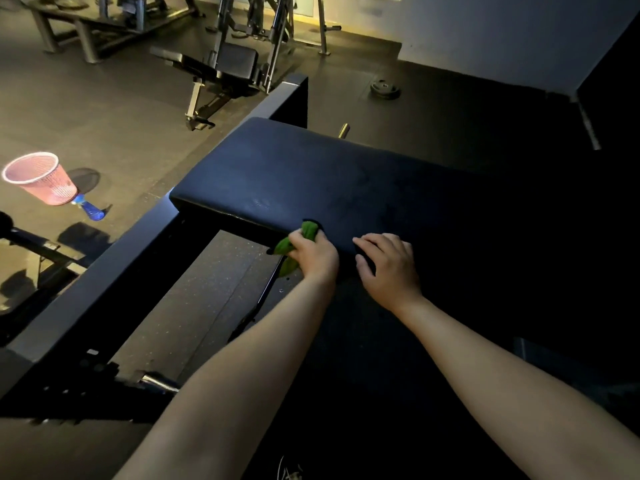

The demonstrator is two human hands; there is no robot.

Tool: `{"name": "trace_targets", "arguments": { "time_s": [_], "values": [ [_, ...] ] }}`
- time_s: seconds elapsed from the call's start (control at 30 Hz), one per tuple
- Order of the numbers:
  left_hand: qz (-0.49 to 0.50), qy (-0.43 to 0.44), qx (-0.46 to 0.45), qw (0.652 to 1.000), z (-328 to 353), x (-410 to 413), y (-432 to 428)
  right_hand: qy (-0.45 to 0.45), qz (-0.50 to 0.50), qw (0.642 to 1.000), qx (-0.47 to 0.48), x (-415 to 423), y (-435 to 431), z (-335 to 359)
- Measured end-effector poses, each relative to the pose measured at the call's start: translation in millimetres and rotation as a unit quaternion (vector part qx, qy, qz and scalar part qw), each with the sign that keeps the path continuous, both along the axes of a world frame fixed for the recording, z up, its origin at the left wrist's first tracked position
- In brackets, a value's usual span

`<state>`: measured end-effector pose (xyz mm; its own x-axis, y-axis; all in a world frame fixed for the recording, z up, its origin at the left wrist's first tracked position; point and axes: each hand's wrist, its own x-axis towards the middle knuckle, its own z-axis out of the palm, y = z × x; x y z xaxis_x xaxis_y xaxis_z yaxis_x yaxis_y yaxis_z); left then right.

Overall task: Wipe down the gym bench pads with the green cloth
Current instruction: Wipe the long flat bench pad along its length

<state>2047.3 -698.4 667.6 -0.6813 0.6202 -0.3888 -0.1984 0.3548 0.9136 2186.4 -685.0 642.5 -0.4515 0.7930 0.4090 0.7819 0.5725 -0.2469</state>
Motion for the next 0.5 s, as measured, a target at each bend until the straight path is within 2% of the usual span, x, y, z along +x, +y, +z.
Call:
{"name": "trace_targets", "arguments": {
  "time_s": [0.17, 0.33, 0.5],
  "values": [
    [0.050, 0.003, -0.017, 0.999, -3, 15, 10, 0.036, 0.054, 0.997, -0.038, 27, 2, 2],
    [0.027, 0.006, -0.013, 1.000, -5, 59, -1, -0.002, -0.046, 0.999, 0.010, 85, -5, 3],
    [-0.026, 0.037, -0.015, 0.999, 3, 134, -21, -0.006, -0.053, 0.999, -0.005, 127, -18, 7]
  ]
}}
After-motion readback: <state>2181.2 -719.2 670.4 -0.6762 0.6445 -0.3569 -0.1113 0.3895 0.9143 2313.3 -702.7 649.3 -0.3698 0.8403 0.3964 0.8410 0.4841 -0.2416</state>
